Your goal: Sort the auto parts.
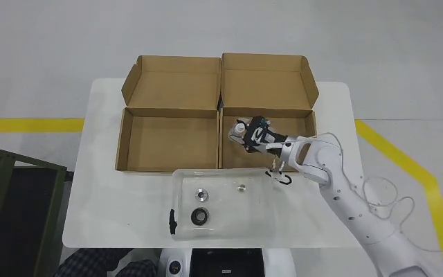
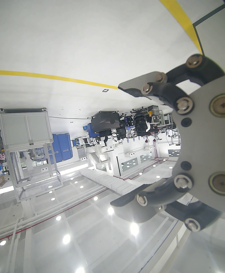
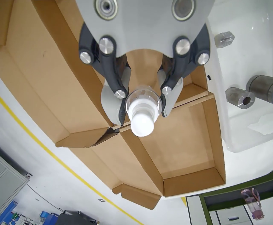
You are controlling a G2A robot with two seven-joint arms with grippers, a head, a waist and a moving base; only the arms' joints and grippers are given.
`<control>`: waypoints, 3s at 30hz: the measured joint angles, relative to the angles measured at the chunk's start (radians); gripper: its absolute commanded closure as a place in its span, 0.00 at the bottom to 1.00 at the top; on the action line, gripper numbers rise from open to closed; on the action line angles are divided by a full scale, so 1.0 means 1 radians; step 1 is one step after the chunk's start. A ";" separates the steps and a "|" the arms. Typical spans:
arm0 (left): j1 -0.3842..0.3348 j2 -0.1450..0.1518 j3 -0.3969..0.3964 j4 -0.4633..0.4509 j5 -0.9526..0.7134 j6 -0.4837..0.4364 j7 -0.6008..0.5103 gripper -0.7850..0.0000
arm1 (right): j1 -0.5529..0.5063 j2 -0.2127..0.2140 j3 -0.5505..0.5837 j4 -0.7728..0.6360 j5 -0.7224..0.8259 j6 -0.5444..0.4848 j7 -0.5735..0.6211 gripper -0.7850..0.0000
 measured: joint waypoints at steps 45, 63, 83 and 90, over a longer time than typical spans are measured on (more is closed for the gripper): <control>0.000 0.000 0.000 0.000 0.000 0.000 0.000 0.00 | -0.124 0.010 0.093 -0.296 -0.091 -0.149 0.099 0.00; 0.000 0.000 0.000 0.000 0.000 0.000 0.000 0.00 | -0.395 0.058 0.140 -0.495 -0.243 -0.293 0.141 0.00; 0.000 0.000 0.000 0.000 0.000 0.000 0.000 0.00 | -0.454 0.073 0.115 -0.462 -0.371 -0.281 0.186 0.00; 0.000 0.000 0.000 0.000 0.000 0.000 0.000 0.00 | -0.441 0.071 0.088 -0.453 -0.403 -0.261 0.224 0.15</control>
